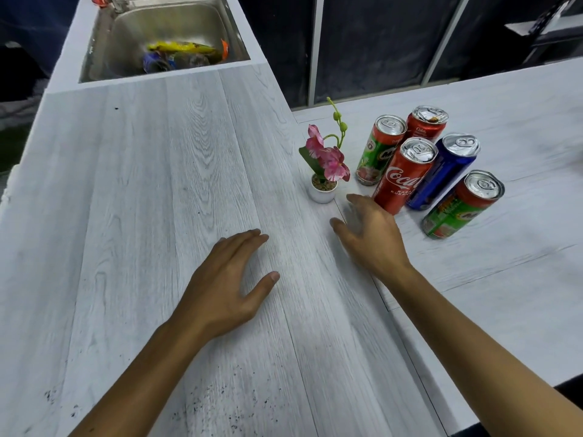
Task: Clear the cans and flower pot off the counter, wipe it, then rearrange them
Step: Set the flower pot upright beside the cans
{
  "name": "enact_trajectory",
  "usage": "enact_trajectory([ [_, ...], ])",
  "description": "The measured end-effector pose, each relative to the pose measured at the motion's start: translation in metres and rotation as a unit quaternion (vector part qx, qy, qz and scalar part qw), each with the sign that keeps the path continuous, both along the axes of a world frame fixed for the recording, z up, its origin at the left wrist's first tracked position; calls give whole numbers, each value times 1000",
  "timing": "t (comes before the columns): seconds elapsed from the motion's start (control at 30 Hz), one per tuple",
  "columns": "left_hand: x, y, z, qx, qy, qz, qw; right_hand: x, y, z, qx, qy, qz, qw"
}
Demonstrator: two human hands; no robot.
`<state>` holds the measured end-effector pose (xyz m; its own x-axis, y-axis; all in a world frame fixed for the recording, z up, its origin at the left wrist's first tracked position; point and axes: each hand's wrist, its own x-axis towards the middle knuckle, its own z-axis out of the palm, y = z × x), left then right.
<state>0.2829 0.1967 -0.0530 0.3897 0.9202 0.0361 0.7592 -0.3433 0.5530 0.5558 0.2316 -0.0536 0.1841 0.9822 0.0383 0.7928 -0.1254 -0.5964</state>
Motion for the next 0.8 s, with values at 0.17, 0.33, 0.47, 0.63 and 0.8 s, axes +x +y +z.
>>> enact_trajectory([
  [0.17,6,11,3,7,13,-12,1000,-4,-24,5,-27,-58,45,997],
  [0.33,13,20,4,22,38,-23,999,-14,-42,15,-6,-99,100,990],
  [0.47,17,21,5,23,47,-37,998,-20,-56,17,5,-144,149,978],
  [0.63,19,13,5,32,56,-55,996,-23,-73,18,1,-180,182,967],
  [0.8,18,0,5,35,57,-92,994,-28,-97,21,-1,-162,170,972],
])
